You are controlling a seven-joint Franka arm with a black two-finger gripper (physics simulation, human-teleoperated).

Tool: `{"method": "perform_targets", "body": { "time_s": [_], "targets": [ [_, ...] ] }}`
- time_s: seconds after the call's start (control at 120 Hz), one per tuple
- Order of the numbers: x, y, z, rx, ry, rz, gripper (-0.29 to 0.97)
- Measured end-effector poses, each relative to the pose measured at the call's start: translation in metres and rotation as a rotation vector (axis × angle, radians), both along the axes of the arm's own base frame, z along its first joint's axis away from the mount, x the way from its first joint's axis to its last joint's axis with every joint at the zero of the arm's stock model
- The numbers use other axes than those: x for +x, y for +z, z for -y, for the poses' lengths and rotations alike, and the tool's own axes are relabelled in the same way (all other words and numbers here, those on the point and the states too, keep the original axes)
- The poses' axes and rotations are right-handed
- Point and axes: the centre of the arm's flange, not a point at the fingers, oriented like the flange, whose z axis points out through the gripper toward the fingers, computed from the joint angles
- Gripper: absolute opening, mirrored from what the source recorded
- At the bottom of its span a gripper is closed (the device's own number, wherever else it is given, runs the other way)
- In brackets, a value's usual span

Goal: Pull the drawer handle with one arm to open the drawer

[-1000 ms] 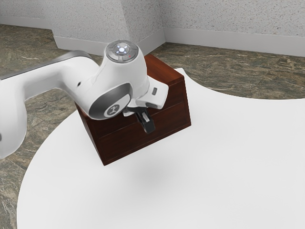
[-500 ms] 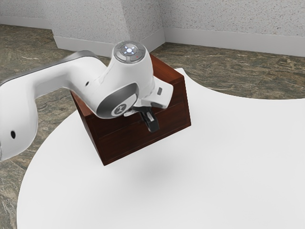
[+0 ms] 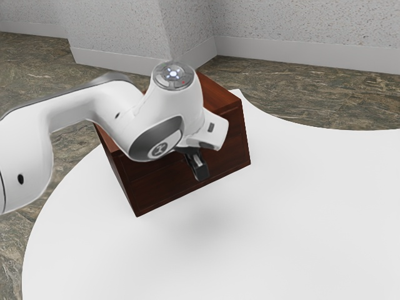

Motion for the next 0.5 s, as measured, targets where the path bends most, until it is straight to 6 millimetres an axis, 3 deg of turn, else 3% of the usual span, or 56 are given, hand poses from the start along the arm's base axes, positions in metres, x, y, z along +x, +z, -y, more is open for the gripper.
{"method": "perform_targets", "body": {
  "time_s": [0.5],
  "targets": [
    [-0.017, 0.004, 0.021, -0.018, -0.034, -0.006, 0.69]
  ]
}}
